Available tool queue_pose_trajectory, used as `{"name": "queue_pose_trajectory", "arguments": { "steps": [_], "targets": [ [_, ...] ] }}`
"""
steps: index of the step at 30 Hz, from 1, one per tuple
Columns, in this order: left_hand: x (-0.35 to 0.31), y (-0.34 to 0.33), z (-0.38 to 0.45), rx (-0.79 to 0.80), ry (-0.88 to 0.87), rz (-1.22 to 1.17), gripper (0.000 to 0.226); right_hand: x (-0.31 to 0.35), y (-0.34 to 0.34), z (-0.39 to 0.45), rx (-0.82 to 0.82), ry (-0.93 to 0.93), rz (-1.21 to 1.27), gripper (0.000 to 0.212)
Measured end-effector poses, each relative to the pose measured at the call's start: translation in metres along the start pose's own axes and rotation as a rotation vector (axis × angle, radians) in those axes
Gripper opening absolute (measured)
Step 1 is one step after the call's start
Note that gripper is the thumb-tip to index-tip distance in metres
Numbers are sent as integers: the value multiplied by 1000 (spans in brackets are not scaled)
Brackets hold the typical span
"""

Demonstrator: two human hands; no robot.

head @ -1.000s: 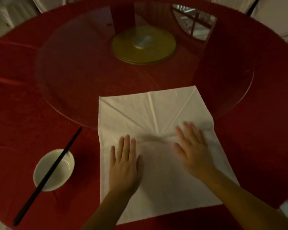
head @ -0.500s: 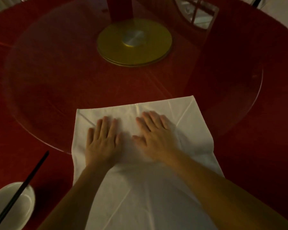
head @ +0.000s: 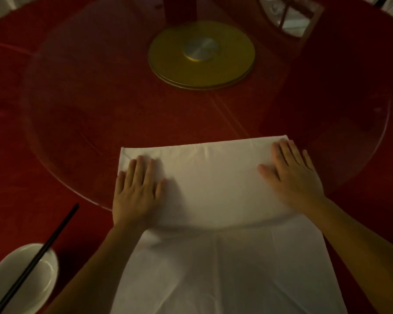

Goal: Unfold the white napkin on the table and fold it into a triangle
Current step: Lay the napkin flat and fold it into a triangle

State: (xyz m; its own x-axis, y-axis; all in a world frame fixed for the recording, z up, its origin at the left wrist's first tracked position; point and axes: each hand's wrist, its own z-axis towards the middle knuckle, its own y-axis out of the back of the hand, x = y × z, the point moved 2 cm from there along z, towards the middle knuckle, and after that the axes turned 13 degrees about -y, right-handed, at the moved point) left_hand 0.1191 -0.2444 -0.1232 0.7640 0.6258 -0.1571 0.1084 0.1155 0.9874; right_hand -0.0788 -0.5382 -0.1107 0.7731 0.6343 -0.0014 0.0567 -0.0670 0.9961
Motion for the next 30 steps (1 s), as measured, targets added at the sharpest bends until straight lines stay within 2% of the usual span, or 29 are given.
{"name": "queue_pose_trajectory", "arguments": {
  "steps": [5,8,10,12,16,19,22,25,30],
  "targets": [
    [0,10,5,72,21,28,68,4,17,1,42,-22,-17,87],
    [-9,22,-1,97,-12,16,74,31,40,1,-42,7,0,70],
    [-21,30,-14,53,-23,-73,71,68,58,5,-78,115,161,53],
    [-32,37,-36,3,-3,-178,63,120,72,9,28,253,334,40],
    [-52,42,-85,-69,10,-231,51,229,83,16,159,498,429,32],
    [-61,36,-110,-90,2,-230,45,290,77,18,192,618,368,32],
    [-65,24,-125,-66,0,-230,50,323,66,21,195,666,235,36],
    [-66,17,-132,-39,10,-217,58,338,60,23,191,685,87,37],
    [-65,13,-131,16,11,-302,62,342,71,16,63,709,-37,23]
  ]
}}
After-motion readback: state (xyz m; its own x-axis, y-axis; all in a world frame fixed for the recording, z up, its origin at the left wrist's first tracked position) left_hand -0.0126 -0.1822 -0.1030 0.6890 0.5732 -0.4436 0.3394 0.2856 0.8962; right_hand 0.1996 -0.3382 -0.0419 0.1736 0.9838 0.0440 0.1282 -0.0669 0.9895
